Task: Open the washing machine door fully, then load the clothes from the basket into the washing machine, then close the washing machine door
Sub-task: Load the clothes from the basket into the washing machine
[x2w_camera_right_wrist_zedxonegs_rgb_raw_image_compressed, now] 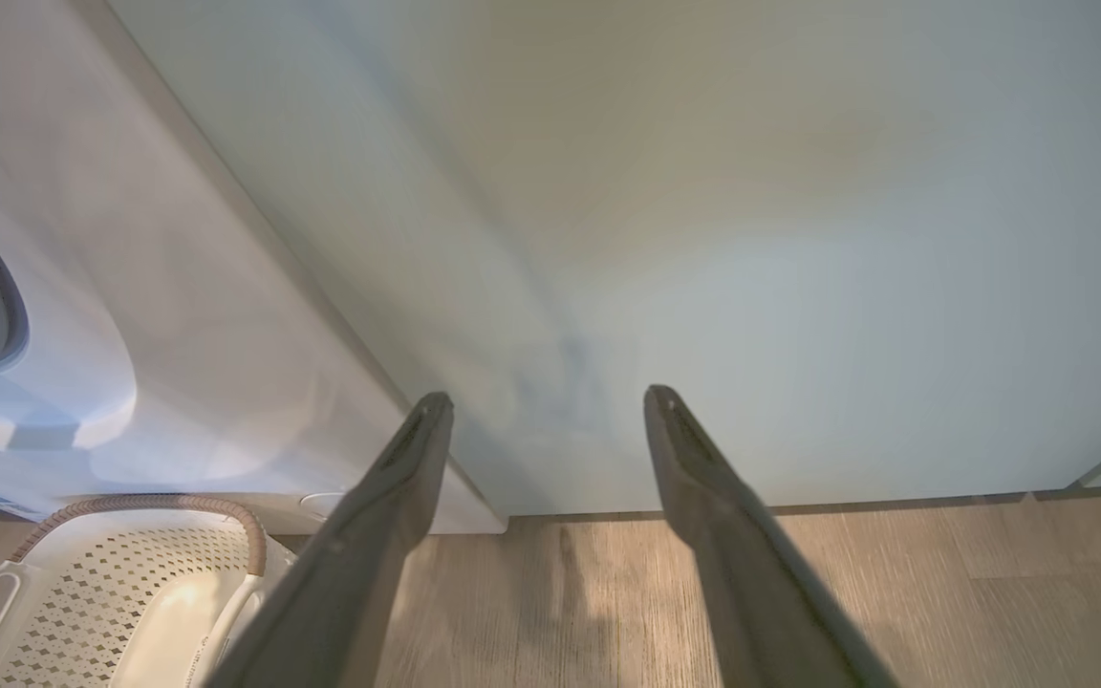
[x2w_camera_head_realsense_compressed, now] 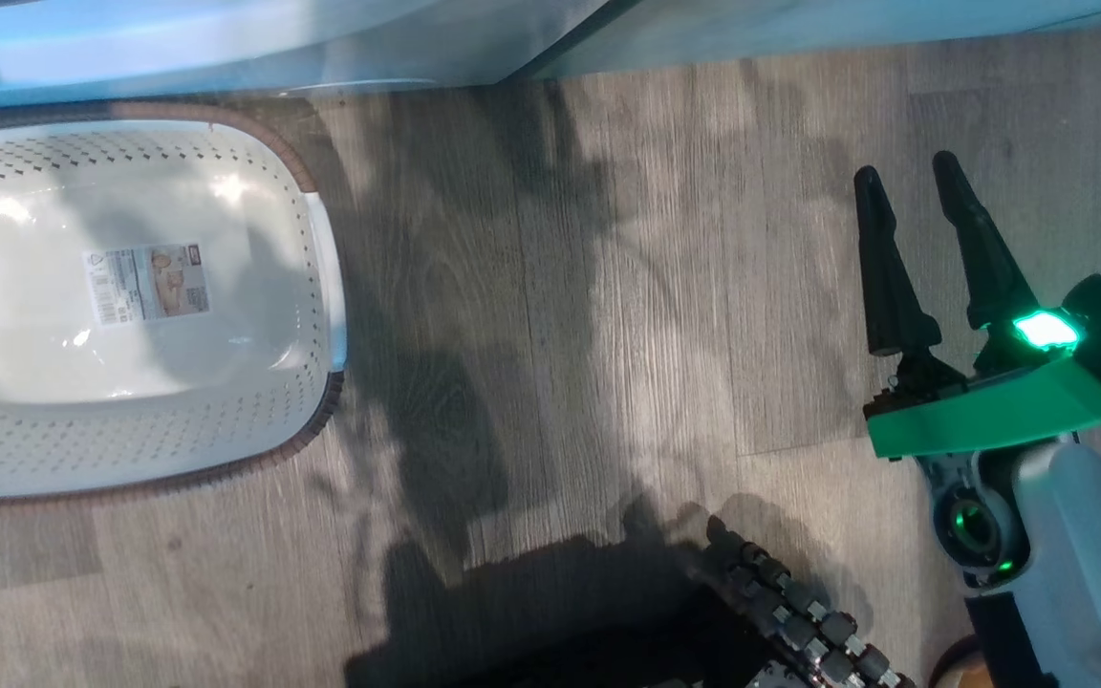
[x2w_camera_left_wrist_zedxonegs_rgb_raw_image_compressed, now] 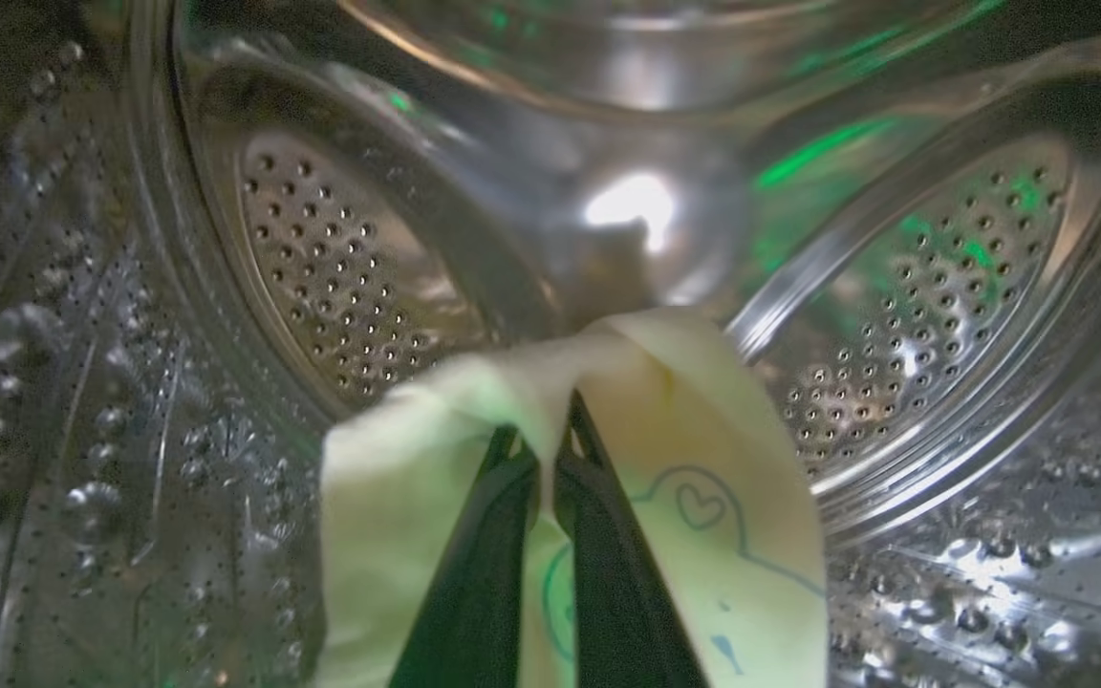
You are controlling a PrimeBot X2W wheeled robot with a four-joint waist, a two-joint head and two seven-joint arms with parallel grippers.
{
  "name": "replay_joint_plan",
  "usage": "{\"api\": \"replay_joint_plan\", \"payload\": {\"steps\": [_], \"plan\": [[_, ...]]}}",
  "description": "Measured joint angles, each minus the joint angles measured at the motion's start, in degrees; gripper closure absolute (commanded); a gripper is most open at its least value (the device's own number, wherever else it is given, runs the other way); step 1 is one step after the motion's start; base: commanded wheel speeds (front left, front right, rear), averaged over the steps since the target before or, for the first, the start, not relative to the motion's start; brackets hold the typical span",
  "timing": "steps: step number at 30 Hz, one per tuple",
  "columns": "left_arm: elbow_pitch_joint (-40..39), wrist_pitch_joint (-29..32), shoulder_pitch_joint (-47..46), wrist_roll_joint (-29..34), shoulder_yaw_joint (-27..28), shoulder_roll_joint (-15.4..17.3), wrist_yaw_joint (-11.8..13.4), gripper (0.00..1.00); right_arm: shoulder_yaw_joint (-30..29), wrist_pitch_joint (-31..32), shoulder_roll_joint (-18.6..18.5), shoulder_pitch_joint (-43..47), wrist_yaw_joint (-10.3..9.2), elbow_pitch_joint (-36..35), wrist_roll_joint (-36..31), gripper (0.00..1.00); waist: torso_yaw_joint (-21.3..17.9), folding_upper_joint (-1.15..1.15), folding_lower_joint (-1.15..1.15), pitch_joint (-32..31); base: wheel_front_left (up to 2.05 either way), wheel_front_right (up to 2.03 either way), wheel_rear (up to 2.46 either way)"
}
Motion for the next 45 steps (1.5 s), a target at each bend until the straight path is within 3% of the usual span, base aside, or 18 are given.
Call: {"api": "replay_joint_plan", "payload": {"steps": [6, 12, 13, 17, 18, 19, 25, 33, 45], "plan": [[-3.5, 0.0, 0.3, 0.0, 2.0, 0.0, 0.0, 1.00, 0.3, 0.0, 0.0, 0.0, 0.00, 0.0, 0.0, 0.00, -0.1, 0.00, 0.00, 0.4, 0.00, 0.00, 0.00], [3.4, 0.0, 2.5, 0.0, 1.8, -0.2, -2.0, 1.00, 0.3, 0.0, 0.0, 0.0, 0.00, 0.1, 0.0, 0.00, 0.1, 0.00, 0.00, 0.2, 0.00, 0.00, 0.00], [5.3, 0.0, 2.6, 0.0, 1.6, -0.2, -2.3, 0.95, 0.3, 0.0, 0.0, 0.0, 0.00, 0.1, 0.0, 0.00, 0.1, 0.00, 0.00, 0.1, 0.00, 0.00, 0.00], [11.7, 0.8, 1.8, 0.0, -0.4, -0.5, -4.0, 0.56, 0.3, 0.0, 0.0, 0.0, 0.00, 0.1, 0.0, 0.00, 0.3, 0.00, 0.00, 0.0, 0.00, 0.00, 0.00], [12.7, 1.2, 1.5, 0.0, -0.7, -0.7, -4.1, 0.05, 0.3, 0.0, 0.0, 0.0, 0.00, 0.1, 0.0, 0.00, 0.3, 0.00, 0.00, 0.0, 0.00, 0.00, 0.00], [13.9, 1.8, 1.0, 0.0, -0.8, -0.8, -4.4, 0.00, 0.3, 0.0, 0.0, 0.0, 0.00, 0.2, 0.0, 0.00, 0.4, 0.00, 0.00, -0.1, 0.00, 0.00, 0.00], [18.5, 5.7, 0.0, -1.0, -2.4, -1.4, -5.3, 0.00, 0.4, 0.0, 0.0, 0.0, 0.00, 0.5, 0.0, 0.00, 0.6, 0.00, 0.00, -1.2, 0.00, 0.00, 0.00], [19.3, 6.2, 1.2, -4.2, -5.2, -3.3, -5.5, 0.00, -0.1, 0.0, 0.0, 0.2, 0.00, 1.1, -0.1, 0.00, 1.1, 0.00, 0.00, -3.5, 0.00, 0.00, 0.00], [17.0, 6.4, 15.1, -12.1, -11.0, -5.5, -5.5, 0.00, -1.4, 0.0, 0.0, 4.3, 0.00, 1.6, -0.7, 0.00, 2.4, 0.00, 0.00, -10.7, 0.00, 0.00, 0.00]]}}
